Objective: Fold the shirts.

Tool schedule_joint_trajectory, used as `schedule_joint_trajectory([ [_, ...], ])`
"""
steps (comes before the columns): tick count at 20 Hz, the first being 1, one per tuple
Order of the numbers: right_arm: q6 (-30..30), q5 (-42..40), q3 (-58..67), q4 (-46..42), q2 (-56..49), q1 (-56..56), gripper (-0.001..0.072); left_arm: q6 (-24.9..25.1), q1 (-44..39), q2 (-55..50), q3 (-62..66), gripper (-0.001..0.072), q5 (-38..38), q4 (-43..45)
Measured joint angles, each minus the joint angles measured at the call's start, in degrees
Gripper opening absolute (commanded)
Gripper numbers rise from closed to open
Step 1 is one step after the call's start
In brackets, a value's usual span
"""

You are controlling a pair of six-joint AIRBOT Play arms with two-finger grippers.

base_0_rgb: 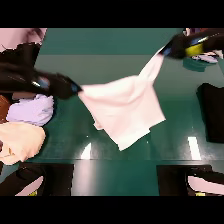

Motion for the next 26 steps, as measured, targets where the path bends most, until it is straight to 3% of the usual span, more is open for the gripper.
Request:
schedule_joint_trajectory([
  [1,0.0,-0.3,-1.4,0.0,-2.9,1.0,0.0073,0.0,-0.1,-0.3,-4.4,0.0023,1.9,1.0],
  [2,0.1,-1.2,-2.7,0.0,-5.6,1.9,0.0362,0.0,-0.2,-0.5,-8.4,0.0024,4.4,2.2],
  [3,0.0,-2.7,-3.7,0.2,-8.3,2.6,0.0460,-0.2,-0.2,-0.7,-12.2,0.0023,7.2,3.5],
  [9,-0.2,-3.4,-6.8,-1.0,-14.2,2.0,0.0457,-1.9,3.0,-1.0,-20.9,0.0023,13.8,7.8],
  [14,0.1,-1.6,-23.1,-7.7,-5.0,-2.6,0.0448,-1.9,4.4,-1.0,-22.1,0.0024,14.3,9.2],
  [17,3.7,-4.9,-36.7,-8.6,2.0,-5.6,0.0445,-1.9,4.6,-1.0,-22.3,0.0023,15.3,9.5],
  [22,4.5,-15.0,-51.6,-1.1,6.3,-8.0,0.0419,-2.1,4.7,-1.0,-22.4,0.0024,17.6,9.5],
  [23,4.0,-16.7,-52.9,0.8,6.0,-8.2,0.0327,-2.1,4.7,-1.0,-22.4,0.0024,17.8,9.3],
  [25,3.2,-19.8,-54.5,3.8,4.8,-8.2,0.0281,-2.1,4.7,-1.0,-22.4,0.0024,18.0,9.1],
  [26,2.8,-21.2,-54.9,5.4,4.2,-7.9,0.0203,-2.1,4.7,-1.0,-22.4,0.0024,18.1,9.0],
])
